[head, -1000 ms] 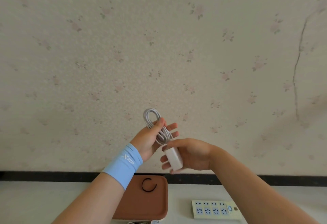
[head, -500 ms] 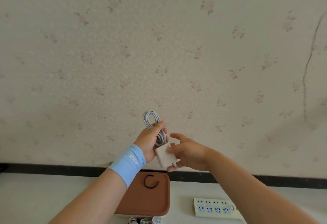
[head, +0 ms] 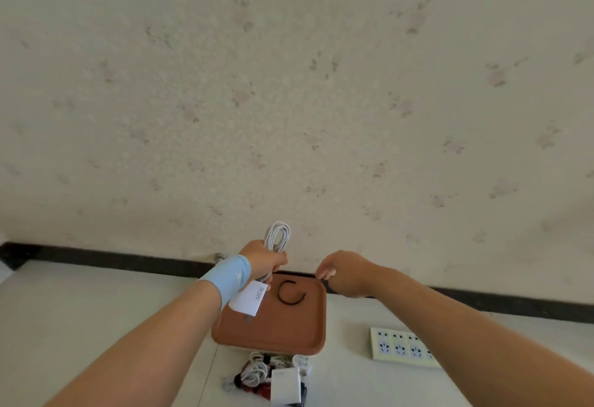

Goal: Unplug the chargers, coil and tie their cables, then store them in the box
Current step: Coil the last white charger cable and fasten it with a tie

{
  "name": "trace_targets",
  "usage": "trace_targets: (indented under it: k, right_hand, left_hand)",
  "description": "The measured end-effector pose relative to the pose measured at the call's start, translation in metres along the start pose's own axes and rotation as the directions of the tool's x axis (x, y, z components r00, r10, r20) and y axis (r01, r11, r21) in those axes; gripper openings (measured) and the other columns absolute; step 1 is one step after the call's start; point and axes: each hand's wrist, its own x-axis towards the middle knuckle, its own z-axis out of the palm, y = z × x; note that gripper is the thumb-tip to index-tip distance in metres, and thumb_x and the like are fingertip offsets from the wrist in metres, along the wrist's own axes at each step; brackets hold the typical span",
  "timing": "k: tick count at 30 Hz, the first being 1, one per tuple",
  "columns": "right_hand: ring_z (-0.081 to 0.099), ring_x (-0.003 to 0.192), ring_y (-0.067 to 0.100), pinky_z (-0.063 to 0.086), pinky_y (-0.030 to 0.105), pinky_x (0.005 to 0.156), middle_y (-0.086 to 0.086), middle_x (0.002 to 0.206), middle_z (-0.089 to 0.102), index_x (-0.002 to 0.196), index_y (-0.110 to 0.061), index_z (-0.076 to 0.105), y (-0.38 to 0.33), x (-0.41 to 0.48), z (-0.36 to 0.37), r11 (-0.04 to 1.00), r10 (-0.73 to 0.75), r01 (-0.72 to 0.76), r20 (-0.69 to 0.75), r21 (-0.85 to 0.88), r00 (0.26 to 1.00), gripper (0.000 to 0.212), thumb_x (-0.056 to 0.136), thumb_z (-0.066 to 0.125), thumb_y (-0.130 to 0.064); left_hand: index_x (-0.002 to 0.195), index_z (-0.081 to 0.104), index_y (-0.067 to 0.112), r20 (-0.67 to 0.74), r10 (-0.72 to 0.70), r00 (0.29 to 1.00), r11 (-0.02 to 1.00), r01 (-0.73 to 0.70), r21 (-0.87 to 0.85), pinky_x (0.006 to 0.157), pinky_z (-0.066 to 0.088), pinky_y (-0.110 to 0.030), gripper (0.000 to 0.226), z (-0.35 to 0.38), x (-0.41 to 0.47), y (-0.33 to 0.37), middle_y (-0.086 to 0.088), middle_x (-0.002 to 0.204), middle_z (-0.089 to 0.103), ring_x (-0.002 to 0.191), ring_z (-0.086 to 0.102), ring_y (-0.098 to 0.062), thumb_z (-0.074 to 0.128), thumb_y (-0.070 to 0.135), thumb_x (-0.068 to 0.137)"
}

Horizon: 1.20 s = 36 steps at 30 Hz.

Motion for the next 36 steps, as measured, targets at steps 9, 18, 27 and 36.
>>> trace_targets:
  k: [9, 18, 27, 36]
  right_hand:
    - [0.062, 0.114, 0.032, 0.052, 0.043, 0.097, 0.008, 0.126, 0.066, 0.129, -0.014, 0.063, 0.028, 0.104, 0.09, 0.937, -0.036, 0.099, 0.192, -0.334, 0.981, 0.038, 0.092, 0.057, -0.01]
    - [0.059, 0.116, 0.033, 0.051, 0.041, 0.096, 0.012, 0.131, 0.056, 0.138, -0.012, 0.047, 0.022, 0.162, 0.146, 0.925, 0.063, 0.035, 0.244, -0.378, 0.968, 0.049, 0.092, 0.064, -0.016]
    - [0.064, 0.109, 0.03, 0.053, 0.039, 0.094, 0.01, 0.123, 0.067, 0.134, -0.012, 0.056, 0.023, 0.154, 0.155, 0.964, 0.06, -0.007, 0.19, -0.264, 0.98, 0.043, 0.093, 0.06, -0.004]
    - [0.07, 0.076, 0.02, 0.059, 0.033, 0.07, 0.001, 0.077, 0.072, 0.097, -0.022, 0.063, -0.016, 0.087, 0.058, 0.946, -0.029, 0.023, 0.014, 0.324, 0.999, 0.038, 0.075, 0.076, 0.006]
  left_hand:
    - [0.074, 0.076, 0.005, 0.087, -0.214, 0.973, 0.964, 0.196, 0.177, 0.077, 0.061, -0.046, 0.028, 0.016, 0.065, -0.066, -0.012, 0.066, 0.071, 0.056, 0.06, -0.028, 0.064, 0.029, 0.083]
    - [0.069, 0.063, 0.0, 0.054, -0.249, 0.967, 0.965, 0.244, 0.092, 0.059, 0.057, -0.036, 0.024, 0.026, 0.098, -0.1, -0.016, 0.063, 0.065, 0.046, 0.06, -0.028, 0.06, 0.013, 0.088]
    - [0.106, 0.062, 0.002, 0.117, -0.241, 0.963, 0.97, 0.241, 0.01, 0.055, 0.057, -0.033, 0.018, 0.028, 0.088, -0.101, -0.01, 0.066, 0.067, 0.048, 0.061, -0.026, 0.056, 0.013, 0.093]
    - [0.078, 0.065, 0.005, 0.083, -0.103, 0.991, 0.993, 0.107, -0.046, 0.057, 0.055, -0.032, 0.019, 0.025, 0.046, -0.058, -0.009, 0.06, 0.065, 0.045, 0.058, -0.023, 0.061, 0.019, 0.09]
